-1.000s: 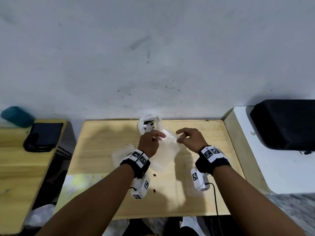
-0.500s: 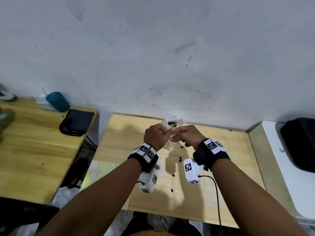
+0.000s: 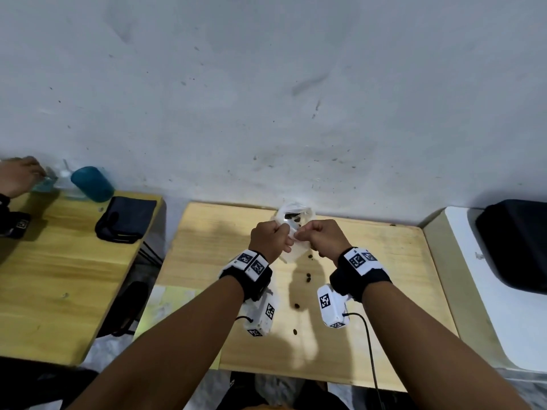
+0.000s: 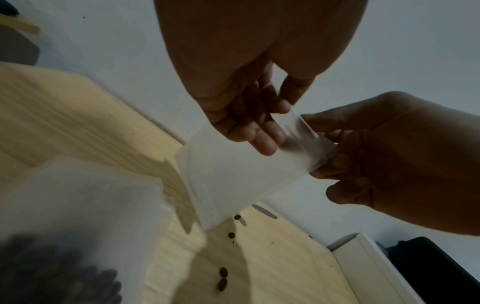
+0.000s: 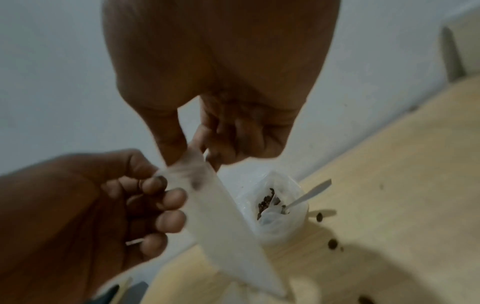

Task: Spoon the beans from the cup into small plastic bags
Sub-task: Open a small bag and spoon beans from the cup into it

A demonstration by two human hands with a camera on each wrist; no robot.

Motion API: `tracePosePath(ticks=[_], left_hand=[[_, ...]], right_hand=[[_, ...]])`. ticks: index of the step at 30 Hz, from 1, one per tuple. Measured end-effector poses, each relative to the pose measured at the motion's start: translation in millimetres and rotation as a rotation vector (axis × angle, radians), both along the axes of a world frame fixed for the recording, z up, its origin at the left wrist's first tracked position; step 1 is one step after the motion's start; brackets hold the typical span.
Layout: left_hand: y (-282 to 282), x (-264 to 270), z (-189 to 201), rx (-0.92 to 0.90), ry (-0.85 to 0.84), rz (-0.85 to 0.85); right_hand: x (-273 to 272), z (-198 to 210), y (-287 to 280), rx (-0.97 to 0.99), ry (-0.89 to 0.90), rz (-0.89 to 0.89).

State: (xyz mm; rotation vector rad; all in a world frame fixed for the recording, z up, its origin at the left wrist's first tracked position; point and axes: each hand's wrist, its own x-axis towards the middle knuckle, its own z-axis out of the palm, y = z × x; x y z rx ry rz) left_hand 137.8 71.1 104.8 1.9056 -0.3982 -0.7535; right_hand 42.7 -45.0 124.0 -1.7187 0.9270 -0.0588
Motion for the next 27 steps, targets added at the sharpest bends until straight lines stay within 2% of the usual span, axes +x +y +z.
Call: tracePosePath(ticks=[5,7,11,15,18,22,27], left_hand=[[-4,-4,10,0.078,-0.113,-0.141],[-7,-7,10,0.072,-0.148,-0.183],[-9,-11,-2,-0.017,-0.417,-0.065],[-7,-11,0,0.227,-0.572,-0.22],[-7,-7,-5,0.26,-0.684,-0.295],[-5,-3,-6,0.27,-0.8,-0.376],[-2,0,-10,0.25,-0.839,-0.484]], right_hand=[[-3,-9,-11,-0.274,0.04,-0.112],[-4,-9,-15,-0.299,0.049,-0.135],[-5,-6,-20,-0.237,-0.001,-0.125],[-7,1,-24,0.012,-0.103,-0.13],[-9,5,-26,0.168,-0.086,-0.066],[-14,3,-30,0.207,-0.033,0.046],[-16,1,-34,0.186,-0.015,0.175]])
